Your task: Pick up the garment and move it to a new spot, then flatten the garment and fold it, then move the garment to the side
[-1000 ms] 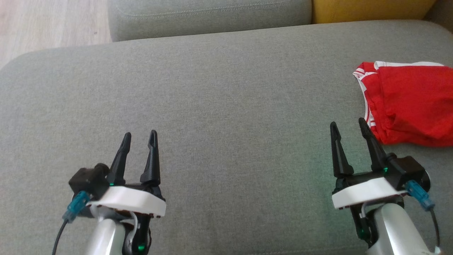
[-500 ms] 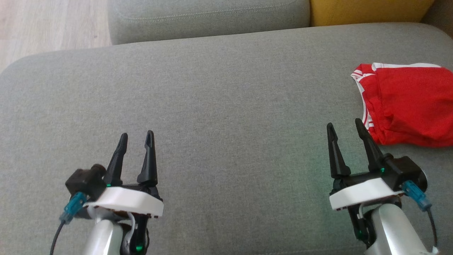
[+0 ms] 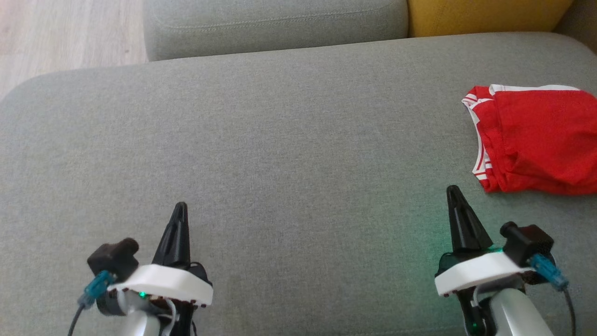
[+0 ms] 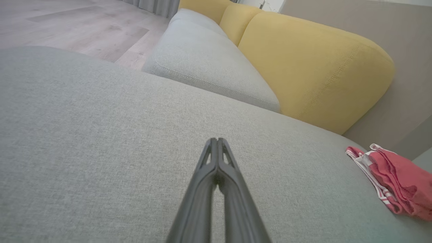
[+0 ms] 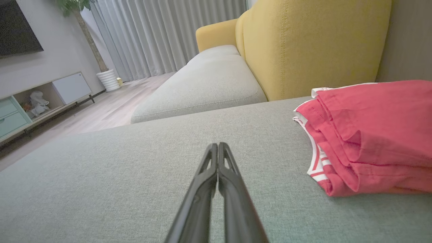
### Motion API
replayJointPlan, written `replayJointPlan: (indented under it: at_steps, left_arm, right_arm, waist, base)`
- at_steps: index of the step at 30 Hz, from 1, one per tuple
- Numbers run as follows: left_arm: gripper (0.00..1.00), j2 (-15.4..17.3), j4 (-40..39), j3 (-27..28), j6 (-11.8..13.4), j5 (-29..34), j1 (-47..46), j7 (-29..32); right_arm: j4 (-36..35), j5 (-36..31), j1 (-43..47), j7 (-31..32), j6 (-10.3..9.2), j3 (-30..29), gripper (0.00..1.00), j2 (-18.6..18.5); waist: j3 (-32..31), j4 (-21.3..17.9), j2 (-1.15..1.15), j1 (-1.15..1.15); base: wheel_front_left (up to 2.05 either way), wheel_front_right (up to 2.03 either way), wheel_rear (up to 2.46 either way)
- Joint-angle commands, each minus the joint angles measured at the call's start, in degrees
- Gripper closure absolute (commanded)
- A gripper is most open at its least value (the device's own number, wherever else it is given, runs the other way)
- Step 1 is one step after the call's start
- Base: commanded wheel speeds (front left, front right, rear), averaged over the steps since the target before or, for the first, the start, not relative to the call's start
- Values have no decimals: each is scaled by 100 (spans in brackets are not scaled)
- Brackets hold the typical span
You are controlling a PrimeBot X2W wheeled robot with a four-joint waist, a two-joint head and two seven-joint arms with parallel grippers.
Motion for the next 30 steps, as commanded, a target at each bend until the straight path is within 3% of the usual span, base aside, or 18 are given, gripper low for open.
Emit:
replayJointPlan:
  at_steps: [1,30]
  left_arm:
    - [100,26,-171,61,-39,-105,-243,19]
    - [100,91,-109,398,-192,-1818,-303,441]
  right_arm:
    - [-207,135,-215,37,4,-39,100,-37]
    - [-285,2198,-195,435,13,-230,100,-111]
  waist:
    - [-2,1,0,0]
    - [-97,35,0,0]
  base:
    - [0,0,0]
    - [0,0,0]
